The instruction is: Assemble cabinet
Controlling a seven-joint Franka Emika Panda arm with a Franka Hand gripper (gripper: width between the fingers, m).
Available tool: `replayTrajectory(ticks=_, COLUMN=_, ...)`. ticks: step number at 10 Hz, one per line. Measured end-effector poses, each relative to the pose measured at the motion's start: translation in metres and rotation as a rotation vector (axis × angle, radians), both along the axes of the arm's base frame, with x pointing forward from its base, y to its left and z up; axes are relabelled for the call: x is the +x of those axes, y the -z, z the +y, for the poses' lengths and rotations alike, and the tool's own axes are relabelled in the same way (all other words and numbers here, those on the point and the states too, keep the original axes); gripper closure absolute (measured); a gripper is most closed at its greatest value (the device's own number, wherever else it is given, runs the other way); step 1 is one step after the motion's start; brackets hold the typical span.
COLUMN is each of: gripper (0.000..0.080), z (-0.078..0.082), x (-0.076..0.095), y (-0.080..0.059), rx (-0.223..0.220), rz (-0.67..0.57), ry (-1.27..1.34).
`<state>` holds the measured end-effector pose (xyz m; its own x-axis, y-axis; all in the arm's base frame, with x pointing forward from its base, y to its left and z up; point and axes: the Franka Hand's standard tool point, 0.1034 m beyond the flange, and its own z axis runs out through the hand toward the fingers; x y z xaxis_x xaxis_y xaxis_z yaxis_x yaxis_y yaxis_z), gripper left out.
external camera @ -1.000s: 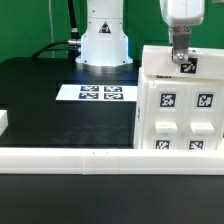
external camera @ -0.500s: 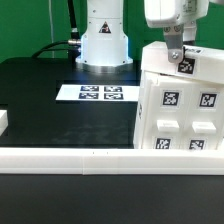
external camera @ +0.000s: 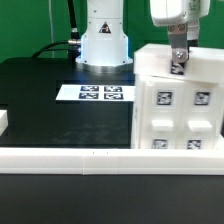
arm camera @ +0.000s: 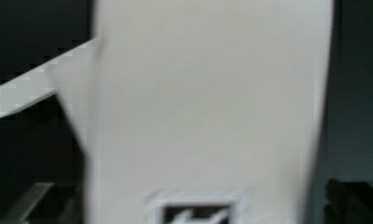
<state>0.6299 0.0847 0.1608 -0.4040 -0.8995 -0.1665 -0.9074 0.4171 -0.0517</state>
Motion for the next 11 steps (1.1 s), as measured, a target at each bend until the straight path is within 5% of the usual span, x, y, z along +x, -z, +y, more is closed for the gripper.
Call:
replayTrajectory(ticks=1, gripper=0.0050, z=0.001, x=0.000, y=0.000, rx=0.000, rz=-0.001, ry=-0.002)
replayTrajectory(ticks=3, gripper=0.0010, z=0.003, x=0.003, y=-0.009, rx=0.002, rz=-0.022, ry=-0.022)
replayTrajectory(ticks=6, gripper=0.0002, z=0.008, x=0.011, y=-0.023, rx=0.004, rz=-0.073, ry=-0.032)
replayTrajectory(ticks=8, gripper=0.0002, z=0.008, x=0.010, y=-0.021, rx=-0.001, rz=-0.071, ry=-0.063)
replayTrajectory(ticks=11, gripper=0.0002, z=0.005, x=0.013, y=-0.020, rx=-0.043, rz=-0.067, ry=-0.473)
